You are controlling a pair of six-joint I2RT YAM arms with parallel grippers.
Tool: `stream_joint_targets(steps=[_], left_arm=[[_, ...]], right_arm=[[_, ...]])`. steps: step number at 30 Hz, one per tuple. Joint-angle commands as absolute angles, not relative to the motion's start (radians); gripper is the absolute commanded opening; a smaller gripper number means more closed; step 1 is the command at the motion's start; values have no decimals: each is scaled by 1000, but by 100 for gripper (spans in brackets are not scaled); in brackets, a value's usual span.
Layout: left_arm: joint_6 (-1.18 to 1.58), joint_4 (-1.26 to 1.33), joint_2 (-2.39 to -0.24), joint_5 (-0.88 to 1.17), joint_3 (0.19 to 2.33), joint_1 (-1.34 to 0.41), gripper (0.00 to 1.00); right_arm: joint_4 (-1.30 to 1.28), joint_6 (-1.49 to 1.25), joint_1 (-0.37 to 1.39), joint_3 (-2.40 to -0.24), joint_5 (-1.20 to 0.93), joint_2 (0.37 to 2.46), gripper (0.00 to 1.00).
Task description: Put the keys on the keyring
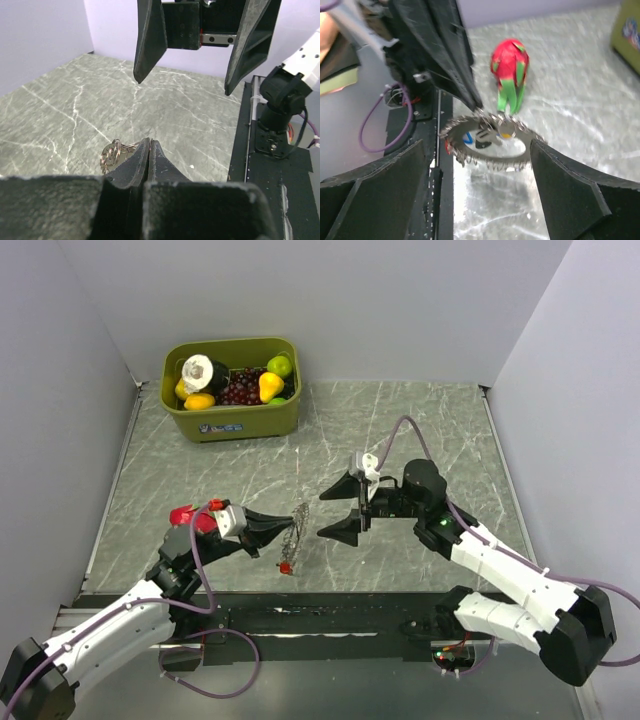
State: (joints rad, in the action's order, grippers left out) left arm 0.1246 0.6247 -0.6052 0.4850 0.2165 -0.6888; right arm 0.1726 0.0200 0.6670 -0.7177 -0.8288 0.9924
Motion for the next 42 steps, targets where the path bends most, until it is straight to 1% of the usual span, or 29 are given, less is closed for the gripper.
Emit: stream_joint_targets(steps=[1,3,4,7,15,16,18,22,27,31,42], left_arm=[[136,718,-580,548,235,-692,1],[140,718,-578,557,241,-692,1],[144,719,-577,567,242,-692,1],[152,721,-574,584,252,-692,1],[178,758,-572,600,258,-692,1],[181,758,-572,600,258,-692,1],[183,759,-574,601,261,-692,1],[186,759,-574,603,265,-692,1],[181,753,-569,598,271,-692,1],[181,752,-571,598,272,-692,1],[186,759,-572,600,275,-692,1]], right_arm=[[225,81,661,-759,-954,1017,87],[235,74,660,-776,-1009,1040,83],[254,66,661,-790,-1029,1064,78],[291,34,660,-810,-1077,1115,71],[397,-57,663,-833,-1109,1180,60],[400,-63,667,-836,-1108,1190,57],[388,-61,673,-842,-1106,1204,56],[367,-58,687,-860,-1100,1229,47],[339,-43,706,-877,-1083,1253,42],[331,-41,709,-876,-1088,1270,42],[322,-37,716,-838,-1057,1258,44]])
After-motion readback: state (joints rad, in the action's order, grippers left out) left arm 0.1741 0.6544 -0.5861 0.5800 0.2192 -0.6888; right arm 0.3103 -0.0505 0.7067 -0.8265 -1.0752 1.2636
